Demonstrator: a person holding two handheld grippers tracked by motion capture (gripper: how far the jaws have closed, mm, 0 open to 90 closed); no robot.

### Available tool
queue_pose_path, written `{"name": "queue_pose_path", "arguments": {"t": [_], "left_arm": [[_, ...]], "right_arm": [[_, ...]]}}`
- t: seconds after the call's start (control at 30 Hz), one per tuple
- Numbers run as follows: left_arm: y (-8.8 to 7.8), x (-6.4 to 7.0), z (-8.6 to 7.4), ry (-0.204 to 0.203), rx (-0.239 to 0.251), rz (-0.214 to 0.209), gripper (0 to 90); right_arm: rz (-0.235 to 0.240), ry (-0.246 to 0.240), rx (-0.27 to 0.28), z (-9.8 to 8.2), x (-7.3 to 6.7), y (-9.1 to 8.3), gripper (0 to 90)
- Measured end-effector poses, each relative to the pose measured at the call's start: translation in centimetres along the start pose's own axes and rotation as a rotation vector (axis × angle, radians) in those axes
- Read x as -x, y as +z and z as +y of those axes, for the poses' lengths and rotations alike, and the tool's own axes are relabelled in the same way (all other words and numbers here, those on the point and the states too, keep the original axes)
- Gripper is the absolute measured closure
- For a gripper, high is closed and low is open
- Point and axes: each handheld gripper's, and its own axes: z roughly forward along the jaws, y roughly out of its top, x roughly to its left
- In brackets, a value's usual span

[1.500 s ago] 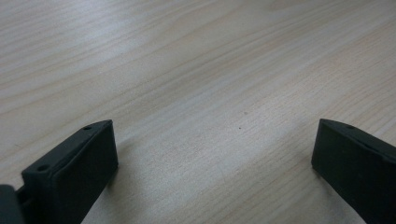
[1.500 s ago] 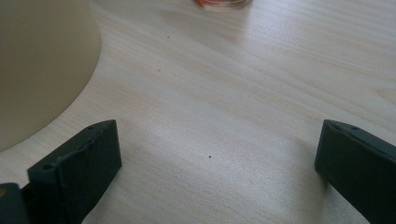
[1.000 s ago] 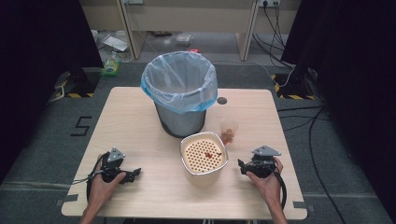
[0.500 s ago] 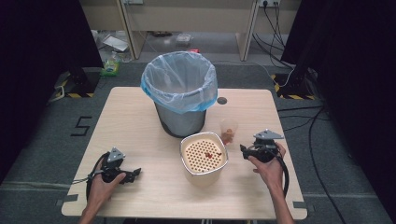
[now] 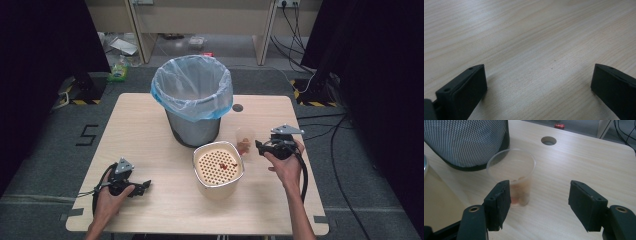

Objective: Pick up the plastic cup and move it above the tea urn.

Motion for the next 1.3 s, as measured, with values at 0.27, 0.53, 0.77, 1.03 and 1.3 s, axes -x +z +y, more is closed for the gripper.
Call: {"name": "queue_pose_path", "arguments": {"t": [0.27,0.53,0.77,1.03,1.3], "left_arm": [[0.0,0.0,0.0,-0.001,0.001,0.000,0.0],[0.0,0.0,0.0,-0.001,0.000,0.000,0.0],[0.0,0.0,0.0,-0.001,0.001,0.000,0.0],[0.0,0.0,0.0,-0.001,0.000,0.000,0.0],[0.0,0.0,0.0,0.000,0.000,0.000,0.0]], "right_arm": [[0.020,-0.028,-0.014,2.3,-0.5,2.0,43.6],[0.034,-0.041,-0.078,3.4,-0.5,4.9,58.4],[0.041,-0.055,-0.152,3.3,-0.4,7.0,68.4],[0.049,-0.074,-0.193,2.4,-0.2,7.8,79.8],[0.031,-0.154,-0.063,1.9,-0.9,5.3,86.5]]}}
